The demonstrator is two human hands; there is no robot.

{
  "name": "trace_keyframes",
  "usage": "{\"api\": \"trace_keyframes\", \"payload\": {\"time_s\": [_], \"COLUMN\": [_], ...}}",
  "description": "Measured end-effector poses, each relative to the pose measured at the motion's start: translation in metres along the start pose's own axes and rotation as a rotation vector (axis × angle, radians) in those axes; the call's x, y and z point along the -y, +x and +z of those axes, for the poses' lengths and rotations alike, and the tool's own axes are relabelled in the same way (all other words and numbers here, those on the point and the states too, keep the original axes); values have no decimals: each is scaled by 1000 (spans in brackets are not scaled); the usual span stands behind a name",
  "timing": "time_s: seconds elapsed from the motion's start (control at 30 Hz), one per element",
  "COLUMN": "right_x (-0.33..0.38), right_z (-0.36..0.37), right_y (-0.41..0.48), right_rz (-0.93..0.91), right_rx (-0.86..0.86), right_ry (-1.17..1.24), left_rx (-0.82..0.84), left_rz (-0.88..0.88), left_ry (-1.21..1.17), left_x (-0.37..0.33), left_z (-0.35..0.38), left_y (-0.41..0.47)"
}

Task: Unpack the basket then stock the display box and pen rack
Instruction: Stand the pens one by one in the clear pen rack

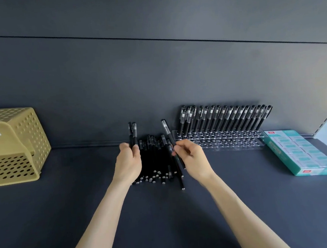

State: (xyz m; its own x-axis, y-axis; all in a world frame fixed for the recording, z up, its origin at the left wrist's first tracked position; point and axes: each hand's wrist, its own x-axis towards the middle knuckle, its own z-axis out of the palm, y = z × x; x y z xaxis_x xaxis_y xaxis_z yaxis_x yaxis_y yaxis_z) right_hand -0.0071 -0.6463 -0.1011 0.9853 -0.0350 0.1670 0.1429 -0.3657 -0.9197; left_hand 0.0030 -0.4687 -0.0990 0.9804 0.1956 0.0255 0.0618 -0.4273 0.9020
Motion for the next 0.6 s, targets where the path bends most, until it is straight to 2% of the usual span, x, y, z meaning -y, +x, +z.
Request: {"api": "trace_keyframes", "payload": {"time_s": [0.07,0.2,0.37,0.6], "right_x": [2,6,-1,-14], "right_z": [-9,-32,-67,-114], "right_y": [-4,-15,-26,-26], "right_rz": [-8,-6,2,-49], "right_rx": [44,113,213,223], "right_ry": [58,153,145,130], "left_rx": [29,136,239,335], "left_rz": [84,70,100,122], "left_ry": [-193,-528,-583,-591], "left_x": [-18,-48,-68,-79], "left_z": [9,29,58,104], "left_y": [-11,-23,-26,-47]}}
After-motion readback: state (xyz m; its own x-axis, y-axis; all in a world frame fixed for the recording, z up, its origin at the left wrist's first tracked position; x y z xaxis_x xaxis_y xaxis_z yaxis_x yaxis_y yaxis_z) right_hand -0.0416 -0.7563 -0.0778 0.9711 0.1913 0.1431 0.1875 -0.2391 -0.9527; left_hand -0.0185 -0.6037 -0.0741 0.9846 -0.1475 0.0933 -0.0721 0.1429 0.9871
